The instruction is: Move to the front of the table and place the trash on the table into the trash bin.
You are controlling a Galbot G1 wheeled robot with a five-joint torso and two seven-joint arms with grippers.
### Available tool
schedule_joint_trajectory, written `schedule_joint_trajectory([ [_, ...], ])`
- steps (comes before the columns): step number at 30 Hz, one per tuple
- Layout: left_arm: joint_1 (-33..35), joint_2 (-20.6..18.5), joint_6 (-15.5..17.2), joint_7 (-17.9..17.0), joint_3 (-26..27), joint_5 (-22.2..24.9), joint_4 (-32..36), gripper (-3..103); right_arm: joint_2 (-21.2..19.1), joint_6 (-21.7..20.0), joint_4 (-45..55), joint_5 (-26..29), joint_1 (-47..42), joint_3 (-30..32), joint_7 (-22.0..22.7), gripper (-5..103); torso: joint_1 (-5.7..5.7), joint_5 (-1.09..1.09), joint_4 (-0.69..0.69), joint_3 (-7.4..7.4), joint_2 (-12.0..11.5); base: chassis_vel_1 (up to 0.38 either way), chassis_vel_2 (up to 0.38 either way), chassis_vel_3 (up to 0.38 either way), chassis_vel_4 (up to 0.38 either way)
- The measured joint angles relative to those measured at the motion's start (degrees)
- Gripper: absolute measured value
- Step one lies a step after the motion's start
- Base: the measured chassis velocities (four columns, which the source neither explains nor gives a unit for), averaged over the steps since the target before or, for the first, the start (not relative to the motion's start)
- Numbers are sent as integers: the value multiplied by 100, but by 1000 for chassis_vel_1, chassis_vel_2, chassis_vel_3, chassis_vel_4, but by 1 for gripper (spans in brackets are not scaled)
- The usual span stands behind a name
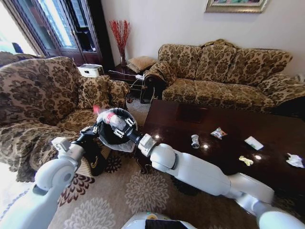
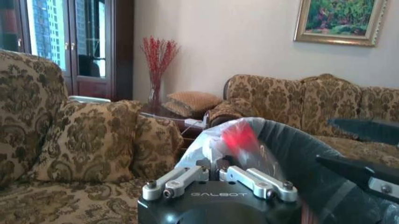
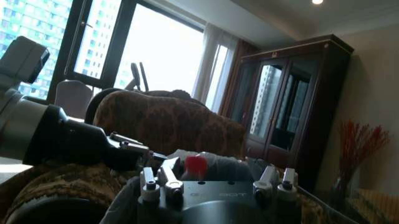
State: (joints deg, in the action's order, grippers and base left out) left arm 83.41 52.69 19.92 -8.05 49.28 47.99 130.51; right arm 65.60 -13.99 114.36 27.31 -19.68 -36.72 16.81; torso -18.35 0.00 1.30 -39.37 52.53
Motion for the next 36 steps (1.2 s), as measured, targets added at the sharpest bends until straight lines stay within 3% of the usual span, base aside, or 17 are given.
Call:
schedule_joint_trajectory([
  [4, 3, 54, 1, 3, -1, -15, 28, 3, -22, 14, 94, 185, 116, 331, 264, 86, 0, 0, 0, 0, 0, 0, 0, 0, 0],
  [9, 14, 110, 7, 0, -1, -32, 81, 3, -201, -36, 221, 407, 117, 910, 469, 99, 0, 0, 1, 0, 0, 0, 0, 0, 0],
  [11, 35, 146, 8, 0, 17, -59, 118, 3, -414, -227, 277, 607, -143, 1534, 613, 100, 0, 1, 2, 0, 0, 0, 0, 0, 0],
  [16, 80, 196, 8, 11, 28, -102, 187, 3, -772, -532, 302, 772, -851, 2343, 738, 100, 0, 4, 0, 0, 0, 0, 0, 0, 0],
  [18, 100, 238, 8, 14, 31, -111, 254, 3, -1060, -646, 330, 783, -1603, 3066, 709, 100, 0, 5, -1, 0, 0, 0, 0, 0, 0],
  [19, 100, 238, 8, 14, 31, -111, 254, 3, -1060, -646, 330, 783, -1603, 3066, 709, 100, 0, 5, -1, 0, 0, 0, 0, 0, 0],
  [22, 107, 281, 7, 19, -21, -163, 313, 3, -1315, -681, 393, 504, -3038, 4223, 379, 100, 0, 4, -3, 0, 0, 0, 0, 0, 0],
  [28, 127, 341, 95, 134, -59, -390, 388, 3, -1287, -645, 398, 321, -3909, 4985, 354, 100, 1, 1, -1, 1, 0, -11, -16, 20, 14],
  [36, 282, 496, 119, 140, -63, -522, 586, 3, -1236, -606, 335, 319, -4051, 5184, 428, 100, 1, -1, 2, 1, 1, -129, -124, 130, 112],
])
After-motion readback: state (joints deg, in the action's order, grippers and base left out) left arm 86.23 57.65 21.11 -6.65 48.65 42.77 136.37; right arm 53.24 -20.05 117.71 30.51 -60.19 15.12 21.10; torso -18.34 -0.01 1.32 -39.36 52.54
